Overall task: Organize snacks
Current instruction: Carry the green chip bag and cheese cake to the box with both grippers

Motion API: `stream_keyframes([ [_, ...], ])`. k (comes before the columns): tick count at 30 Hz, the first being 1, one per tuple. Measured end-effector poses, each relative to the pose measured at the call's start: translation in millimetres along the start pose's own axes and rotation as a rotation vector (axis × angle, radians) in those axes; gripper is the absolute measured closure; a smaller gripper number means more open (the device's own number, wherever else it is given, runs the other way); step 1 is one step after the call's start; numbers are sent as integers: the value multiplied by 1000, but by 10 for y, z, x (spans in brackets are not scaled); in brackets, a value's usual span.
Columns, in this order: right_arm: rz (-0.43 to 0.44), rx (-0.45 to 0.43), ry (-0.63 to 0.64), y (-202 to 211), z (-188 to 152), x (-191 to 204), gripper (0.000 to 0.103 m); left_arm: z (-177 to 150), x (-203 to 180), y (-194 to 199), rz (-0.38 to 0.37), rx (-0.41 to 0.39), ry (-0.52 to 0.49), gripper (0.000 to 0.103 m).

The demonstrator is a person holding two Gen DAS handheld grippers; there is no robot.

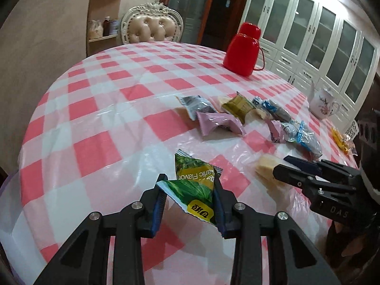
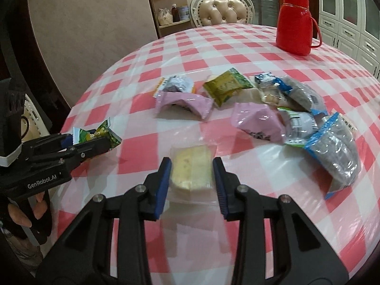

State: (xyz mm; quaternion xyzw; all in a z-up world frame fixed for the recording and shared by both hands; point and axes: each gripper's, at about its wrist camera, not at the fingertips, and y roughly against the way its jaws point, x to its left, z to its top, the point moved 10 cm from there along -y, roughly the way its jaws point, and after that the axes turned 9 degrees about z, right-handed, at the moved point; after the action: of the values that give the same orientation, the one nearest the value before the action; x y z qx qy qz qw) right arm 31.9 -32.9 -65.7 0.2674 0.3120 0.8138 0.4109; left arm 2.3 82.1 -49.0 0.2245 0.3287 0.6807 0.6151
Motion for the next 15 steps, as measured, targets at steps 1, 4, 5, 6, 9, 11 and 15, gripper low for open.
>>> stream_keyframes([
  [1,6,-6,1,5,-1,43,63,-10,52,21,-1,-4,12,66],
  [4,34,-12,2,9,-21,178,63,-51,174,44,2,-2,32,66],
  [5,38,-12,7,3,-28,224,63,-67,204,50,6,-2,36,66],
  [6,41,-11,13,-9,-34,276,63,-87,254,59,9,-2,46,66],
  [9,60,-6,19,-45,-47,398,63,-108,386,118,22,-13,63,66],
  [11,76,2,21,-86,-49,487,63,-114,489,162,42,-21,69,66],
  [15,118,27,36,-197,-52,719,63,-175,797,240,125,-26,81,66],
])
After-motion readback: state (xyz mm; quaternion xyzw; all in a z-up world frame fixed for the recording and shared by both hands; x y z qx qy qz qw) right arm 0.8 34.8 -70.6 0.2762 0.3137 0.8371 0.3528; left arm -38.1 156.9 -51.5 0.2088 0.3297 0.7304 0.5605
